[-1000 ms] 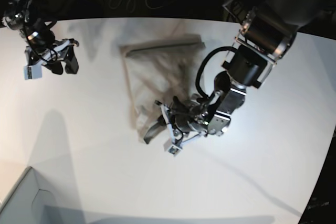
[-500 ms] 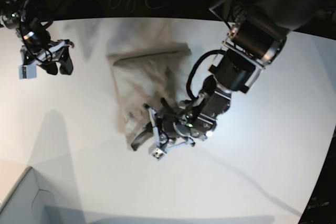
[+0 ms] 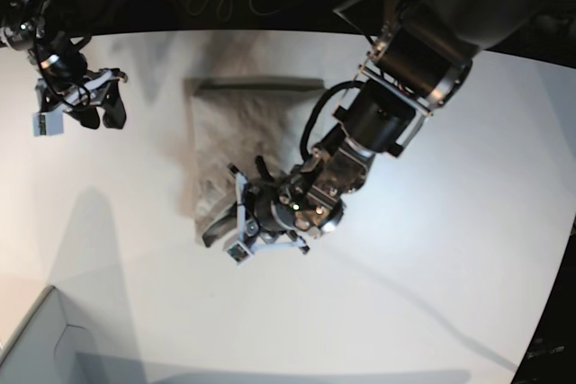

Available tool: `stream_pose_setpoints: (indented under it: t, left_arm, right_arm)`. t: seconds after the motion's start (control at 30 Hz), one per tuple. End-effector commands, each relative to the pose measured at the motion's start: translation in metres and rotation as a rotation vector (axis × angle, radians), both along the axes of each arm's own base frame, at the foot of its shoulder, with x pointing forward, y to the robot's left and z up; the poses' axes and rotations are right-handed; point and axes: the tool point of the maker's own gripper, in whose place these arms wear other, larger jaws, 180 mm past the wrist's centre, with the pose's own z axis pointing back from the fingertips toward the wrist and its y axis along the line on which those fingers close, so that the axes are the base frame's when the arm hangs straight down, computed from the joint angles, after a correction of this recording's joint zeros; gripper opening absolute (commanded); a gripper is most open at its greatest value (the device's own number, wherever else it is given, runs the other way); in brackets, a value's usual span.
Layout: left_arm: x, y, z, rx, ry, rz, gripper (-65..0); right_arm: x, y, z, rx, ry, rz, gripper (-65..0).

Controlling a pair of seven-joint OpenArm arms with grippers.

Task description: Layout the t-shirt on the table in an organized manner, then fold the t-shirt properly

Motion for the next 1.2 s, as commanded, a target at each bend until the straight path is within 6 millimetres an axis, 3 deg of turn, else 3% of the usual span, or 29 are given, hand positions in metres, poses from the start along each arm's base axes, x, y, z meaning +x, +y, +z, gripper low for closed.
stream_pose_setpoints:
  t: [0.0, 0.13, 0.23, 0.47, 0.53, 0.63, 0.73, 0.9, 1.0, 1.07, 1.17]
  left_arm:
    - [0.015, -0.012, 0.023, -0.038, -0.054, -0.008, -52.0]
    - [0.018, -0.013, 0.028, -0.047, -0.063, -0.004, -32.7]
    - [0.03, -0.025, 0.063, -0.101, -0.155, -0.022, -24.8]
    - [0.029, -0.04, 0.123, -0.195, -0.32, -0.063, -23.6]
    - [0.028, -0.03, 0.122, -0.195, -0.328, -0.05, -23.7]
    - [0.024, -0.016, 0.137, -0.206, -0.386, -0.043, -23.8]
    - [0.02, 0.019, 0.138, -0.205, -0.408, 0.018, -23.8]
    - [0.006, 0.113, 0.127, -0.188, -0.351, 0.289, -26.1]
    - [-0.019, 0.178, 0.113, -0.161, -0.308, 0.479, -37.0]
    - [-0.044, 0.22, 0.103, -0.128, -0.276, 0.596, -46.9]
    - [-0.082, 0.267, 0.093, -0.065, -0.241, 0.72, -62.4]
  right_arm:
    - [0.007, 0.0, 0.013, 0.004, -0.057, 0.011, -32.5]
    - [0.007, 0.001, 0.013, 0.006, -0.056, 0.012, -32.5]
    - [0.007, 0.001, 0.013, 0.006, -0.056, 0.012, -32.5]
    - [0.007, 0.001, 0.013, 0.007, -0.055, 0.011, -32.5]
    - [0.007, 0.001, 0.013, 0.006, -0.056, 0.012, -32.5]
    - [0.006, 0.001, 0.012, 0.007, -0.054, 0.011, -32.7]
    - [0.006, 0.001, 0.011, 0.007, -0.05, 0.011, -35.3]
    - [-0.005, 0.0, 0.006, 0.004, -0.026, 0.011, -52.7]
    - [-0.023, -0.001, -0.003, 0.003, 0.018, 0.008, -63.7]
    - [-0.037, 0.0, -0.01, 0.003, 0.052, 0.008, -65.0]
    - [-0.062, 0.001, -0.013, -0.008, 0.092, 0.014, -65.0]
